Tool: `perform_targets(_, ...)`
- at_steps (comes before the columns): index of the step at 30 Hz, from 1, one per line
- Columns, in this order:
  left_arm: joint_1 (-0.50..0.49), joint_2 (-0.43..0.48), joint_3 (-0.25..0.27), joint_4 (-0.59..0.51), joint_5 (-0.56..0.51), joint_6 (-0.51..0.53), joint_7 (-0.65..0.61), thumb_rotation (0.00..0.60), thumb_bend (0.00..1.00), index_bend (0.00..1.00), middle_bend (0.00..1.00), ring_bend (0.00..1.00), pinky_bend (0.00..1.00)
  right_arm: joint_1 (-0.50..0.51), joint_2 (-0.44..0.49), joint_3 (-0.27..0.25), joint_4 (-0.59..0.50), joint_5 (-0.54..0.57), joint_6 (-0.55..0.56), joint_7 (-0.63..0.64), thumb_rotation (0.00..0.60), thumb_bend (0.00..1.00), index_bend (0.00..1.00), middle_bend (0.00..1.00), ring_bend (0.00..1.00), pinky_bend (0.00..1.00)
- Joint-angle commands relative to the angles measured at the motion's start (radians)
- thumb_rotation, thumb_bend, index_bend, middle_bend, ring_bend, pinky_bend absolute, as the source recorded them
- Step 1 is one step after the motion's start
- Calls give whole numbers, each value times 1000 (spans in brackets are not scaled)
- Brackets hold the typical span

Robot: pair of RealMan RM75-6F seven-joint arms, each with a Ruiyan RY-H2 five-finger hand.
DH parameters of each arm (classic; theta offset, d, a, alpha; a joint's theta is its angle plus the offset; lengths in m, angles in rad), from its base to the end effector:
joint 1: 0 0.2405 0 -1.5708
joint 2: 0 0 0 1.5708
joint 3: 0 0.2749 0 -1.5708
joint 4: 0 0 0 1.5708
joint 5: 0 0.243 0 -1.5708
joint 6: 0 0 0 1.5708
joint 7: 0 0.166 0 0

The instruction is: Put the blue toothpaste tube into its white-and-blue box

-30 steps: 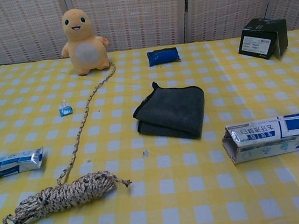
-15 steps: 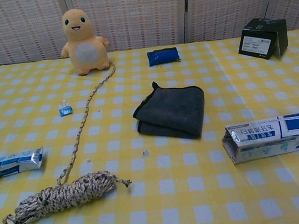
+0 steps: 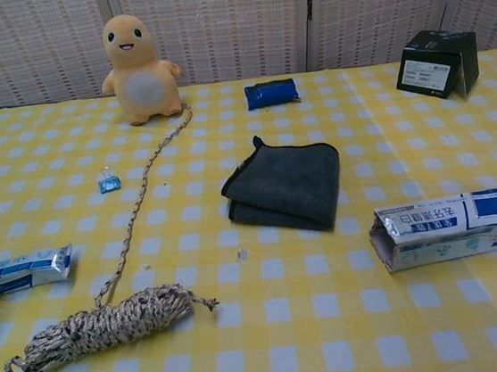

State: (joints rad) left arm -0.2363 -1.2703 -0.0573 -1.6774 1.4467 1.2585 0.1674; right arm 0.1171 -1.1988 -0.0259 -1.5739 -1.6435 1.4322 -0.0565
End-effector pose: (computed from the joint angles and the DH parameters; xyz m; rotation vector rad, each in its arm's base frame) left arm -0.2857 0.2471 0.0462 -1.5961 -1.0231 -0.9022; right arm -0.3217 -0.1960 0.0842 1.6102 -0.8973 0.9111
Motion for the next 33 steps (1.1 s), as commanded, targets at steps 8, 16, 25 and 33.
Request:
perform_targets(8,-54,-94,-28,72,-86,-58,87,600,257,394,1000,1000,1000,4,2,5,-1,17,-8,4,600,293,0,0,0,25)
perform_targets(16,-90,-154,-50,121,-178,-103,159,600,286,402,1000,1000,1000,6,2,10,4,33,-15,6,600,293,0,0,0,25)
perform_targets(25,-124,-187,-47,158,-218,-151,169,600,287,411,1000,1000,1000,8,3,16,7,51,-23,6,600,293,0,0,0,25)
perform_targets(33,-144,-207,-40,180,-230,-163,184,600,291,416,1000,1000,1000,8,7,14,6,53,-25,14,600,293,0,0,0,25)
